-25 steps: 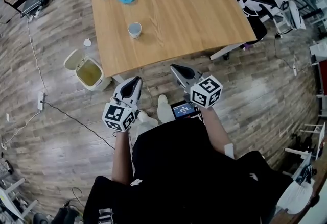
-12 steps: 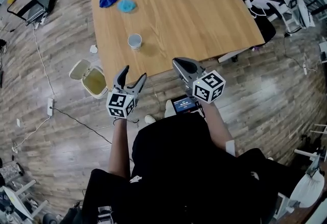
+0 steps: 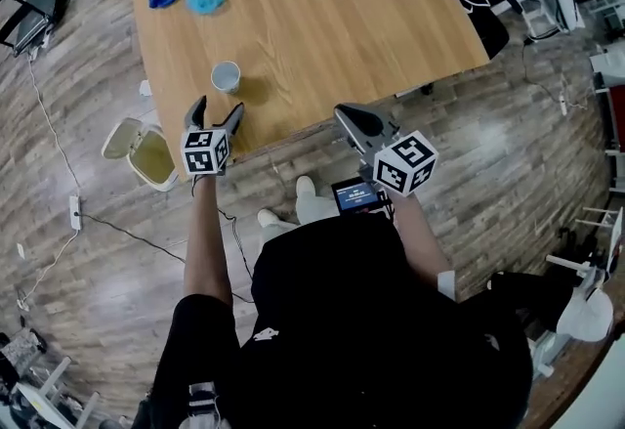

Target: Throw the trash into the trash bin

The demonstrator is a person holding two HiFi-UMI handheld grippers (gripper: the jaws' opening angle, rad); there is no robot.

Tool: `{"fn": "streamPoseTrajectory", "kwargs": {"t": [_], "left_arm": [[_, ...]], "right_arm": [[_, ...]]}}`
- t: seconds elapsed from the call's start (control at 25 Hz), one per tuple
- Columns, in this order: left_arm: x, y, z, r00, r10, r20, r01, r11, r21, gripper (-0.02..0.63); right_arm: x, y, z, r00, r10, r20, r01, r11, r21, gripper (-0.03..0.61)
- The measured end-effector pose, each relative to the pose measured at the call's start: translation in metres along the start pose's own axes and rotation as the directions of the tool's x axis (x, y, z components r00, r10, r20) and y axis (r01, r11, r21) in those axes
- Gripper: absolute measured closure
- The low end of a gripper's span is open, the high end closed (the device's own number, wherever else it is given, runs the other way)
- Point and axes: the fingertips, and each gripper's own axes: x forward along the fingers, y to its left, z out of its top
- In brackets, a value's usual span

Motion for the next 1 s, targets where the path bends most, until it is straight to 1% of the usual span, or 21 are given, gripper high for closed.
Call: {"fn": "streamPoseTrajectory", "kwargs": {"t": [0.08,0.12,0.2,0.24,0.44,0.56,0.6,0.64,0.76,0.92,1.0], "left_arm": [[0.015,0.005,0.008,1.000,0.014,0.000,-0.014,0.999,0.037,0.195],[0.023,0.006,0.013,1.000,0.014,-0.010,-0.013,0.998,0.062,0.195],[0.037,0.007,0.018,0.999,0.005,-0.040,-0.001,0.995,0.102,0.160],[0.042,0.006,0.019,0.999,-0.001,-0.054,0.007,0.993,0.116,0.160],[0.057,0.001,0.018,0.995,-0.043,-0.088,0.055,0.989,0.139,0.160],[0.061,0.002,0.015,0.993,-0.036,-0.109,0.054,0.985,0.164,0.164],[0.061,0.005,0.015,0.994,-0.027,-0.106,0.044,0.985,0.164,0.198],[0.061,0.007,0.016,0.995,-0.018,-0.098,0.033,0.987,0.158,0.268],[0.060,0.008,0.017,0.996,-0.008,-0.085,0.020,0.989,0.145,0.270],[0.057,0.005,0.021,0.996,0.003,-0.084,0.012,0.985,0.174,0.281],[0.052,0.009,0.028,0.998,0.019,-0.066,-0.008,0.987,0.159,0.282]], "right_arm": [[-0.004,-0.010,-0.004,1.000,-0.017,-0.010,0.017,1.000,0.014,0.580],[-0.005,-0.013,-0.006,1.000,-0.024,-0.012,0.025,1.000,0.018,0.580],[-0.007,-0.018,-0.008,0.999,-0.035,-0.014,0.036,0.999,0.027,0.580],[-0.007,-0.020,-0.009,0.999,-0.038,-0.016,0.039,0.999,0.031,0.580],[-0.006,-0.023,-0.014,0.999,-0.037,-0.024,0.038,0.998,0.041,0.580],[-0.005,-0.024,-0.018,0.999,-0.037,-0.031,0.039,0.998,0.047,0.580],[-0.004,-0.025,-0.019,0.999,-0.038,-0.034,0.040,0.998,0.050,0.580],[-0.003,-0.025,-0.020,0.999,-0.038,-0.038,0.040,0.998,0.050,0.580],[0.000,-0.023,-0.023,0.998,-0.033,-0.047,0.035,0.998,0.048,0.580],[0.004,-0.020,-0.022,0.998,-0.021,-0.052,0.023,0.999,0.041,0.580],[0.006,-0.019,-0.021,0.999,-0.012,-0.052,0.014,0.999,0.039,0.580]]}}
